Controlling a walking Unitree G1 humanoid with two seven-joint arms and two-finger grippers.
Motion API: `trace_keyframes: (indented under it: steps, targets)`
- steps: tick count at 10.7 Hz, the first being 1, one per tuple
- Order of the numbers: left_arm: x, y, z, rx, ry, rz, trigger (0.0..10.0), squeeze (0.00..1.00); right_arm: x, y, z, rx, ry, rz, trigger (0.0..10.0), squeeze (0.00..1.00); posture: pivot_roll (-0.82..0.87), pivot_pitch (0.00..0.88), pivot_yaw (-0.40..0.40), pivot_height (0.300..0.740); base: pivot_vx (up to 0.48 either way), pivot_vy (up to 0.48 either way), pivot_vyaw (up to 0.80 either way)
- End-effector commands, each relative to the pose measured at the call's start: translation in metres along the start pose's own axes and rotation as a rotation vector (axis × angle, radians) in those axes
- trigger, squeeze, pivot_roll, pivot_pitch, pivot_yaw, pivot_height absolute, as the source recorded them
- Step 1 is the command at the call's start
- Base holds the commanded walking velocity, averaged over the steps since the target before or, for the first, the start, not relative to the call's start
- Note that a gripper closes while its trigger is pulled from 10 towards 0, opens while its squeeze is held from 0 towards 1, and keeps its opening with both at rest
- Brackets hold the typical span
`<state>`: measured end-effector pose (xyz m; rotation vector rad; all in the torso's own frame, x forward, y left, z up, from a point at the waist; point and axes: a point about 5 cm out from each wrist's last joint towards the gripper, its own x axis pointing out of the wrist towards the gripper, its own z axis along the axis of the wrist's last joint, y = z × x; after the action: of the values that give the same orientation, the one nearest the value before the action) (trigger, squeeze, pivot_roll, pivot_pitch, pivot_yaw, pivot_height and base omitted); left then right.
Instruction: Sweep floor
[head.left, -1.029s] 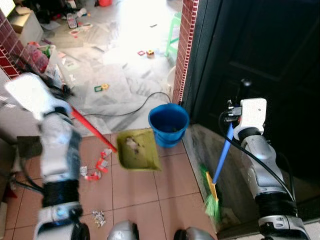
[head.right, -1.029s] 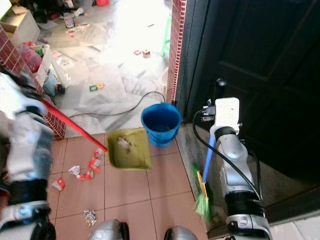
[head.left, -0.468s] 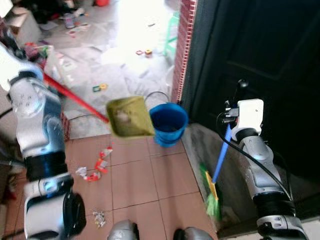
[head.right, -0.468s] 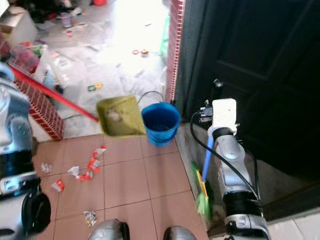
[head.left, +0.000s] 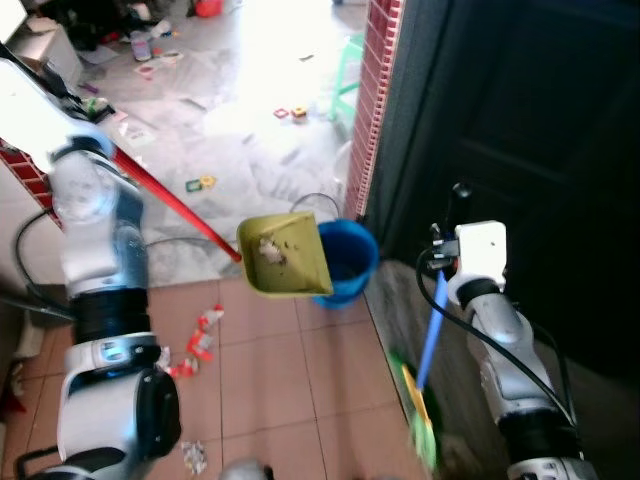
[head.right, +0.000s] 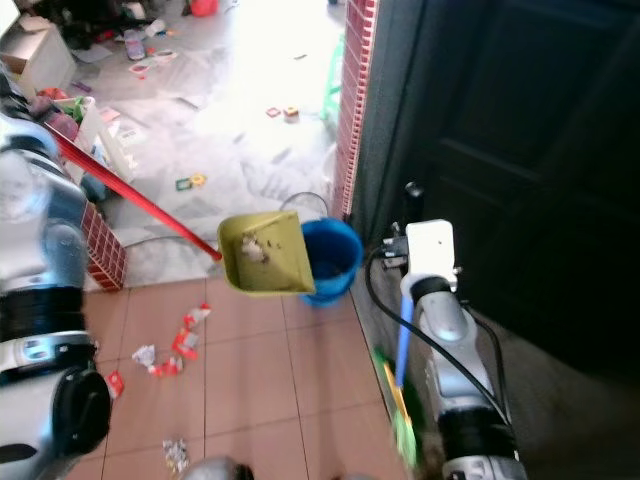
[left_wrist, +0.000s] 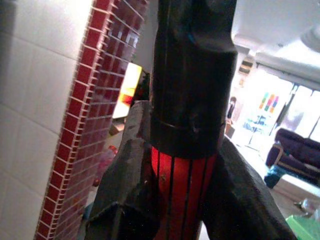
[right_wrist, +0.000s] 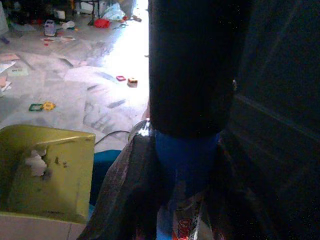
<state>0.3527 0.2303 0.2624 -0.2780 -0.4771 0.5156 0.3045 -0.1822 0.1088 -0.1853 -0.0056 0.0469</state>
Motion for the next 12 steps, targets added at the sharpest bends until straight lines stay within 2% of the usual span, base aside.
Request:
trace_keyframes:
  steps: [1,7,12]
  targets:
    - [0.007,-0.010,0.027,-0.062,-0.121,-0.019,10.0,0.00,0.004,0.003,0.012,-0.004,-0.042,0.011,10.0,0.00,-0.11,0.000,0.023,0.740,0.480,0.000,0.00]
    - [0.005,-0.011,0.024,-0.065,-0.119,-0.014,10.0,0.00,0.005,0.003,0.012,-0.005,-0.037,0.011,10.0,0.00,-0.11,0.000,0.019,0.740,0.445,0.000,0.00]
    - [-0.002,-0.019,0.017,-0.022,-0.127,-0.066,10.0,0.00,0.004,0.002,0.011,-0.009,-0.034,0.003,10.0,0.00,-0.11,0.000,0.021,0.740,0.000,0.000,0.00]
